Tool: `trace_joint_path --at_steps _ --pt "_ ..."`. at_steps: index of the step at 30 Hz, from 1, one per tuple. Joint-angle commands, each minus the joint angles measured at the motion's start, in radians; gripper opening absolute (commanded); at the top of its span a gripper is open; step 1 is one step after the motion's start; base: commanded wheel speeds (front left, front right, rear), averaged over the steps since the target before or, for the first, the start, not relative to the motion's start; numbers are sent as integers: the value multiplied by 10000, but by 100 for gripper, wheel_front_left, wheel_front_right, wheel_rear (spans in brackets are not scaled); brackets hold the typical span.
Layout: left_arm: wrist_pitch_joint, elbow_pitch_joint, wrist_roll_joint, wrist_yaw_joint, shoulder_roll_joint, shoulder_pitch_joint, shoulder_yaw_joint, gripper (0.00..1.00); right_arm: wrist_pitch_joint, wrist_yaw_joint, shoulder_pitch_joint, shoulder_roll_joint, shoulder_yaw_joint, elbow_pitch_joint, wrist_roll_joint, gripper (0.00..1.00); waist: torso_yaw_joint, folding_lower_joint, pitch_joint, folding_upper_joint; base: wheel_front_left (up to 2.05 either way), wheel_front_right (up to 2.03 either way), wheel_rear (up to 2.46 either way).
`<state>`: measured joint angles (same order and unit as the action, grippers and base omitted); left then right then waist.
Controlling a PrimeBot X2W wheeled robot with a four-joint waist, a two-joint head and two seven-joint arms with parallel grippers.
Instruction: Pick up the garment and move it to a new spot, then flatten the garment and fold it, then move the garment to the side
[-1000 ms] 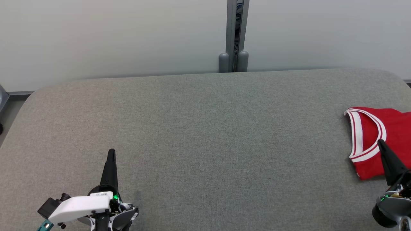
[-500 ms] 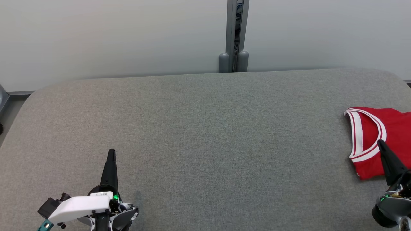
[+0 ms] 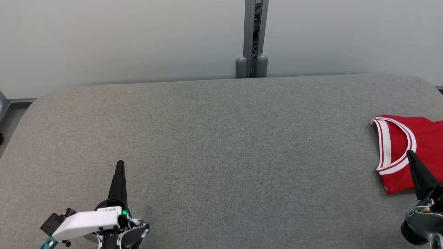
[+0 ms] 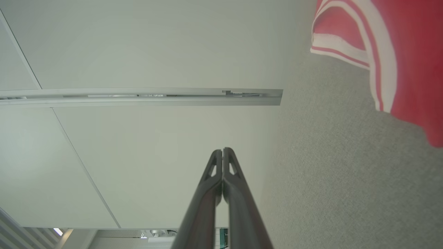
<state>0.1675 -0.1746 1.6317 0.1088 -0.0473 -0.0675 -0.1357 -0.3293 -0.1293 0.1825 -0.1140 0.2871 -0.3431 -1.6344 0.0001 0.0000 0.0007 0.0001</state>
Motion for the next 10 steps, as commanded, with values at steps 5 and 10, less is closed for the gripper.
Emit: trace_joint_path --at_steps 5,10 --pt "-23 -9 47 44 -26 -123 41 0 -84 -25 89 -24 62 -28 51 0 0 0 0 -1 0 0 0" --pt "-23 -9 47 44 -26 -123 41 0 -102 -25 85 -13 79 -29 73 0 0 0 0 -1 0 0 0"
